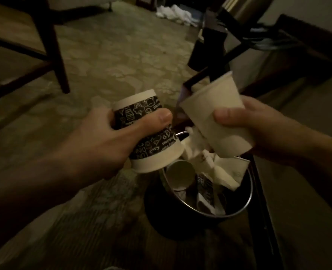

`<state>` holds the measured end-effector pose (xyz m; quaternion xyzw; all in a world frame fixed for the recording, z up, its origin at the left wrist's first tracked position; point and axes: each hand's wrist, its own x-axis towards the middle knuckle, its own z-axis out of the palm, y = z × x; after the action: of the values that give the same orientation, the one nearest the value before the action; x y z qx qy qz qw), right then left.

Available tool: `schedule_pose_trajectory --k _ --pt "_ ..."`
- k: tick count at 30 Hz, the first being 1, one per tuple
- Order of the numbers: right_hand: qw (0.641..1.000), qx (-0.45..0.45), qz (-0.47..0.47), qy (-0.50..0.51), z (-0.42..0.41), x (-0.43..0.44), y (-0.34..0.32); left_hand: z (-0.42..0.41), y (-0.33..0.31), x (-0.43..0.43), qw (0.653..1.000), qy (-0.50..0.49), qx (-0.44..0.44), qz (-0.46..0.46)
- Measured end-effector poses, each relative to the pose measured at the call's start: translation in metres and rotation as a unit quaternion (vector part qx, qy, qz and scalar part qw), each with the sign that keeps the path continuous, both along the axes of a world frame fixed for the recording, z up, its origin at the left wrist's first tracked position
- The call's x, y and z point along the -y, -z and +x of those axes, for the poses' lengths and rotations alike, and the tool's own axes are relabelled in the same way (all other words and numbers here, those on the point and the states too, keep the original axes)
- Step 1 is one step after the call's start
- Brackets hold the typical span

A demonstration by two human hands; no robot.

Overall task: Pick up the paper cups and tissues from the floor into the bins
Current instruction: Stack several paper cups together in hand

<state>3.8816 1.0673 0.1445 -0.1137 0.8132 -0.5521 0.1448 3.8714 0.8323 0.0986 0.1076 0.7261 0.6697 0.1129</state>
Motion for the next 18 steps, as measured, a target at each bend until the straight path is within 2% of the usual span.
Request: schedule_pose_trajectory --k 6,12,15,18 --pt "0.990 0.048 0.112 0.075 0.047 -0.059 0.046 -0.013 0.020 -0.033 0.999 0.043 0.016 -0.022" --pt "0.975 0.057 0.188 0.105 0.079 -0.059 0.094 0.001 0.040 -0.054 0.996 0.078 0.044 -0.015" --pt "0.976 0.034 0.193 0.101 0.078 -0.057 0.099 0.006 0.045 -0.057 0.995 0.072 0.068 0.028" --pt "0.962 -0.038 0.216 0.160 0.071 -0.063 0.095 0.003 0.051 -0.058 0.996 0.069 0.062 0.010"
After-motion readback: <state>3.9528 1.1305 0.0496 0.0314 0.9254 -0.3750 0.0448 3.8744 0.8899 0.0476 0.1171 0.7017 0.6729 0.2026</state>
